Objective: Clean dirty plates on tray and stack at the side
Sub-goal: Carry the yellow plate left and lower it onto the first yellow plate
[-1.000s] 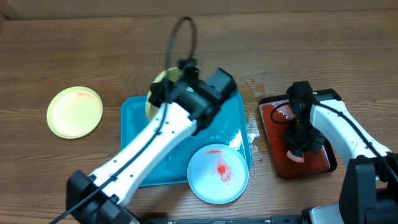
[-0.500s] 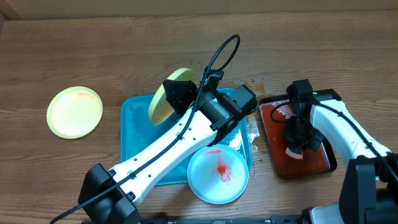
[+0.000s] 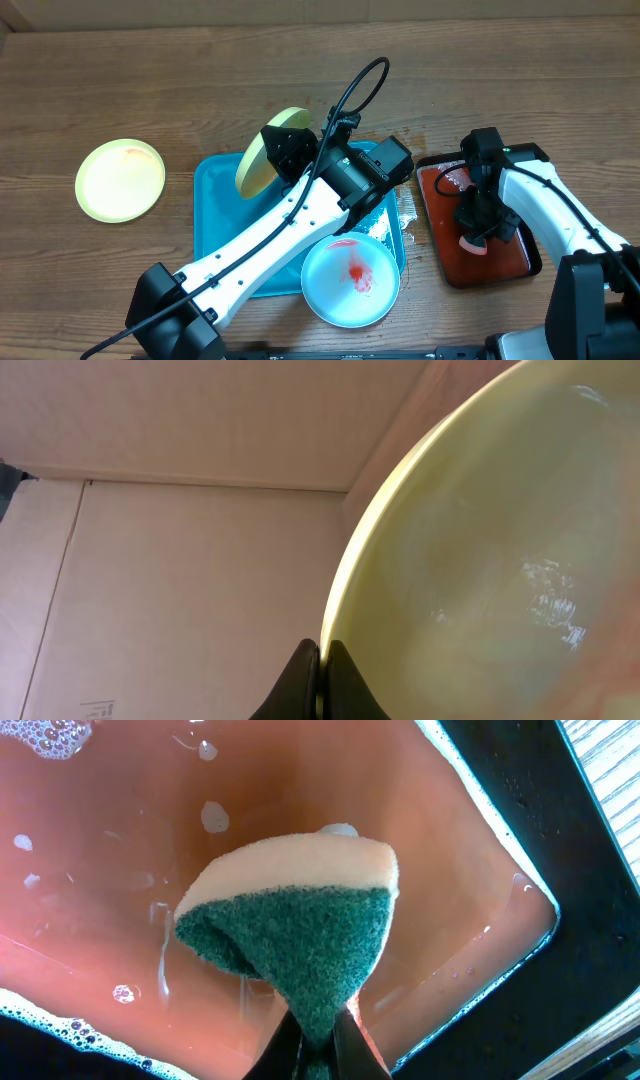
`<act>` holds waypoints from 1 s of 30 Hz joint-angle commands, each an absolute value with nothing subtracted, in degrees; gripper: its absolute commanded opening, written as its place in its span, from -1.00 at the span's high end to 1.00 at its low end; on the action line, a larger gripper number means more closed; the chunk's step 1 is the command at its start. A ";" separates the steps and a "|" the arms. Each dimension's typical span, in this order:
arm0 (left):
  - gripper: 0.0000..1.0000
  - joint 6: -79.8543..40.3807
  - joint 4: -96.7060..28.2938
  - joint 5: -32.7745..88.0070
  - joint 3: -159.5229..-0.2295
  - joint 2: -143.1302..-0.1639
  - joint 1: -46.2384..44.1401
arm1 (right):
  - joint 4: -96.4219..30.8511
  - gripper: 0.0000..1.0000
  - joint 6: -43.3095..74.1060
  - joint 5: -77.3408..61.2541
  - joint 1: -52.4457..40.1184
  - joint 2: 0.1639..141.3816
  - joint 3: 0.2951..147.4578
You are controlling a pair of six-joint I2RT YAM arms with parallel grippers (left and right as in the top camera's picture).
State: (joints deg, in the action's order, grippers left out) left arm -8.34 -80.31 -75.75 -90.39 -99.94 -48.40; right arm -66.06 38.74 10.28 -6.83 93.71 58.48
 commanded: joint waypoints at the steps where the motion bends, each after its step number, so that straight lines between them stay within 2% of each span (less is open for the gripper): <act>1: 0.92 -7.68 -80.34 -77.97 -91.59 -100.14 -48.53 | -66.00 0.92 38.50 9.93 -6.72 92.31 58.46; 7: 0.91 -9.45 -80.36 -76.55 -91.59 -100.14 -48.47 | -65.34 0.92 37.47 8.91 -6.72 92.31 58.46; 13: 0.91 -24.29 -79.44 -55.24 -91.57 -100.14 -44.51 | -65.21 0.92 37.45 8.86 -6.72 92.31 58.46; 16: 0.91 -31.59 -79.72 -46.06 -91.55 -100.14 -39.57 | -65.21 0.92 37.21 8.58 -6.72 92.31 58.46; 19: 0.91 -35.81 -79.83 -42.41 -91.57 -99.72 -34.76 | -65.17 0.92 36.10 7.29 -6.72 92.31 58.46; 30: 0.91 -32.08 -67.61 -9.47 -91.57 -88.38 -8.99 | -65.06 0.92 35.92 5.52 -6.72 92.31 58.46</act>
State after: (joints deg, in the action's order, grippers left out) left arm -32.47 -68.58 -22.57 -90.39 -93.80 -15.27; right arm -65.17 36.21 6.17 -6.83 93.71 58.48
